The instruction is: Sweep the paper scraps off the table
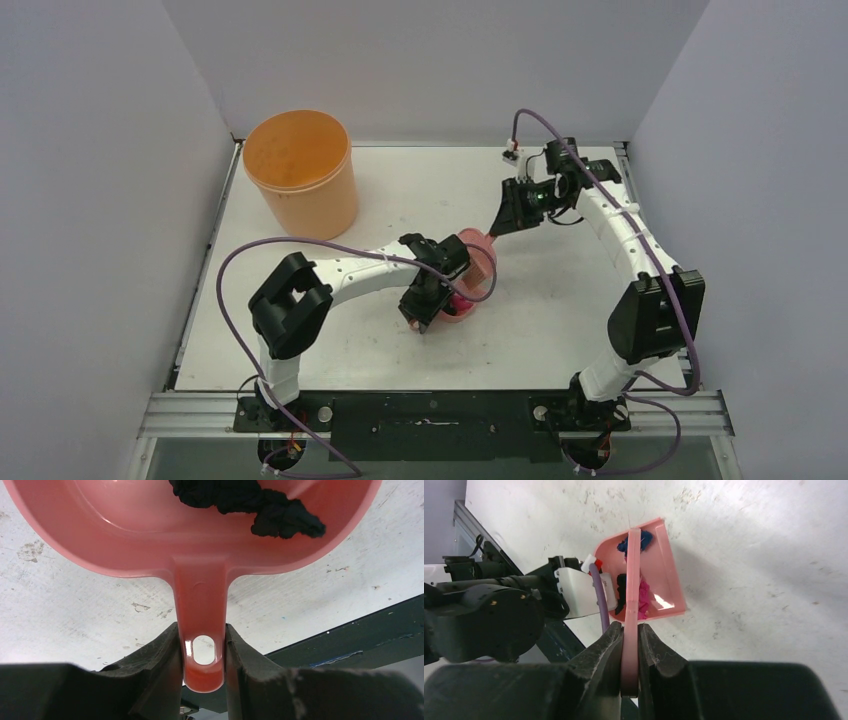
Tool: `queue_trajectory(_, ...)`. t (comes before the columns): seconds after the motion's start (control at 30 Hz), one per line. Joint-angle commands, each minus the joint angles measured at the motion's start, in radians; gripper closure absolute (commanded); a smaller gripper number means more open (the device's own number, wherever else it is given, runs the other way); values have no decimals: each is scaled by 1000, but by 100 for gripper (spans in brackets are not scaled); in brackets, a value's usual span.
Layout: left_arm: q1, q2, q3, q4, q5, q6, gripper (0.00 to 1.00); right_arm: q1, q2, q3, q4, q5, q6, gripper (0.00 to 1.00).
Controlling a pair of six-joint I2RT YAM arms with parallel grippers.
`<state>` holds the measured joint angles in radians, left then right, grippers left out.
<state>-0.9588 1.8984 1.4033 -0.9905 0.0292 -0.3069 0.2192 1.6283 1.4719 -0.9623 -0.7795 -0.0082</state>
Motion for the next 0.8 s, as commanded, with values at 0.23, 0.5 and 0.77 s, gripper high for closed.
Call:
queue_trajectory(0.23, -9, -154, -118, 28, -4, -102, 100, 56, -27, 193, 97, 318, -147, 95)
queue_trajectory(0.5, -12, -296, -247, 19, -22, -153, 100, 207, -15, 78, 305, 647, -215, 95)
queue_trajectory(0.77, -10, -513, -355, 31, -108, -199, 100, 208, -43, 37, 336, 655, -150, 95)
